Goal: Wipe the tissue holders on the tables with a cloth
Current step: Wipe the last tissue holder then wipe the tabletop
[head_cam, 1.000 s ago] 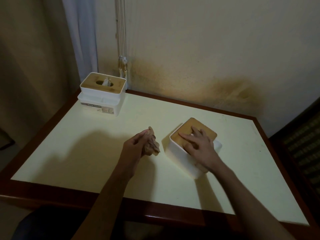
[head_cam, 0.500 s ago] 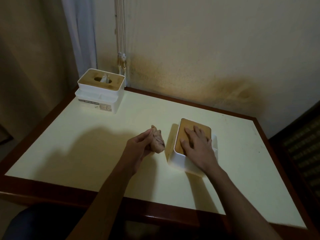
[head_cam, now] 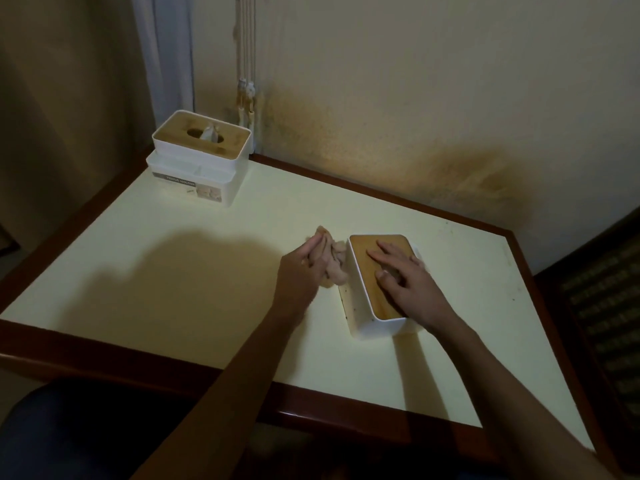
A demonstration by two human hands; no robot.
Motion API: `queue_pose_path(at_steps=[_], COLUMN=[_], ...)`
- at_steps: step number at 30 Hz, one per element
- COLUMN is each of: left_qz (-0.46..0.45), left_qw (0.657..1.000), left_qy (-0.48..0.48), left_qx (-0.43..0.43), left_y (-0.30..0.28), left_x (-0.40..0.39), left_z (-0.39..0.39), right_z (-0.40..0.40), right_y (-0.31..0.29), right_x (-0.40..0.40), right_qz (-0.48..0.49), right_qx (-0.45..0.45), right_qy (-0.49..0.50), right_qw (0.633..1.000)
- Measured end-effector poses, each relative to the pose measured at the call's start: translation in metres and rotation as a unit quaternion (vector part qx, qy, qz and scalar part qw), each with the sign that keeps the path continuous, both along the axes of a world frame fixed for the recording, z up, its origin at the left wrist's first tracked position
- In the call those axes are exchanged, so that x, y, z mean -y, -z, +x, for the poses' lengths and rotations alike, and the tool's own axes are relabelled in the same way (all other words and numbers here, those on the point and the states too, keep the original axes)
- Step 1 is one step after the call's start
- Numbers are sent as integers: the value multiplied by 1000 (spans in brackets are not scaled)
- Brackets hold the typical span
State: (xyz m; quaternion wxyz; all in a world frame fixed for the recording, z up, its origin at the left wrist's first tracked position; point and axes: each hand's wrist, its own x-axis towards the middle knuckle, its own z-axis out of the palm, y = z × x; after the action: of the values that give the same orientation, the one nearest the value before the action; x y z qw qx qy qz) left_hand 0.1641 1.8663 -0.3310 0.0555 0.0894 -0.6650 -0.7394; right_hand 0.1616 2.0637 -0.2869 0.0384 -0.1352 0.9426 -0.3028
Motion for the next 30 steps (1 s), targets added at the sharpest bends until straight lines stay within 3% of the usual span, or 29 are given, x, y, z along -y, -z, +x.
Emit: queue_pose_path(at_steps=[3,11,15,20,30], left_qz=[-128,-213,-250,-141,-184], left_qw=[988,968,963,987,981], left_qy=[-34,-24,20,45,34], left_qx=[-76,-129,-97,-58,-43], left_y=[-3,5,10,5,-2], left_x=[-12,-26,-17,-7,-16], left_z=[-5,3,-4,-11,-2], right_z=[1,-1,0,-1,-1], right_y=[0,2,4,3,3], right_x=[-1,0,-1,0,-1], right_qz=[3,7,-2,3,17], right_qx=[-4,-25,-18,-16,-21], right_qy=[-3,-8,-1,-3,-3], right_qw=[1000,1000,1000,1000,1000])
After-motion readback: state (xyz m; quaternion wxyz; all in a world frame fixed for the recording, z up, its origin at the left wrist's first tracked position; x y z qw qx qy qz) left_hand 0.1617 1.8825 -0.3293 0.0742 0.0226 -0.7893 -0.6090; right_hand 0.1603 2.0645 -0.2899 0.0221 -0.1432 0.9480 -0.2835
